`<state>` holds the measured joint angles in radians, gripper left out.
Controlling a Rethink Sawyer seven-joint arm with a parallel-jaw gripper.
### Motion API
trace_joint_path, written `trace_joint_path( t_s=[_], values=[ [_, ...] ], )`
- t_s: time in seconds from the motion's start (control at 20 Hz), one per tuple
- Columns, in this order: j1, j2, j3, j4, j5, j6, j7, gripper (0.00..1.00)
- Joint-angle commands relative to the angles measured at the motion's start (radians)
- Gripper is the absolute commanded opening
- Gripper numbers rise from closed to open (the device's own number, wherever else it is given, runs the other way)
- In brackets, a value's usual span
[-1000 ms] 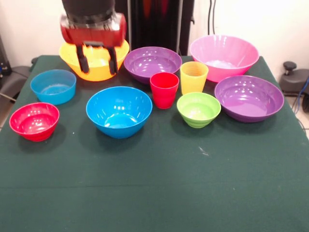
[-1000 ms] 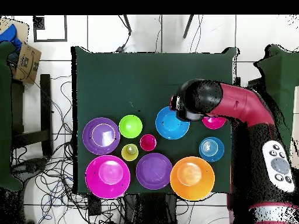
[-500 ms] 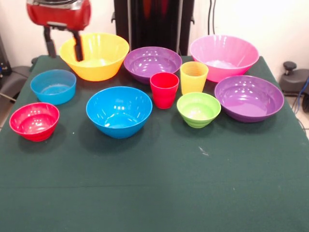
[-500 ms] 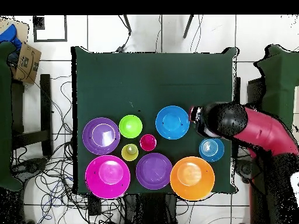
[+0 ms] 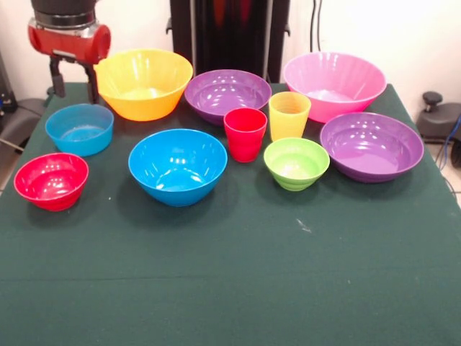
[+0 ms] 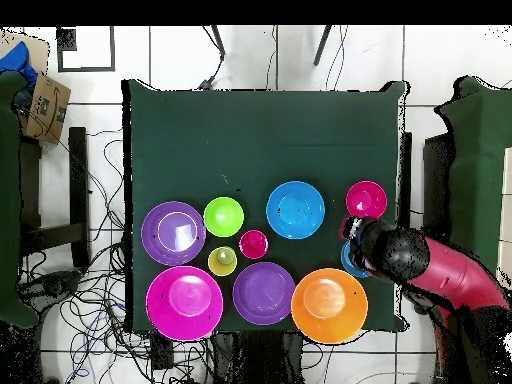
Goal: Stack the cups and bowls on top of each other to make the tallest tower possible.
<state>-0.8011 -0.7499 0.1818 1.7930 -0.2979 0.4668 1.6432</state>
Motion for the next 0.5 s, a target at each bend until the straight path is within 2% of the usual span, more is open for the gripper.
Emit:
trace_joint_path(
  t_s=[0.05,0.5],
  values=[
    [0.038,0.069,-0.001,0.106,-0.082,-0.065,0.063,1.00],
    [0.044,0.139,0.000,0.061,-0.095,-0.126,0.069,1.00]
  ],
)
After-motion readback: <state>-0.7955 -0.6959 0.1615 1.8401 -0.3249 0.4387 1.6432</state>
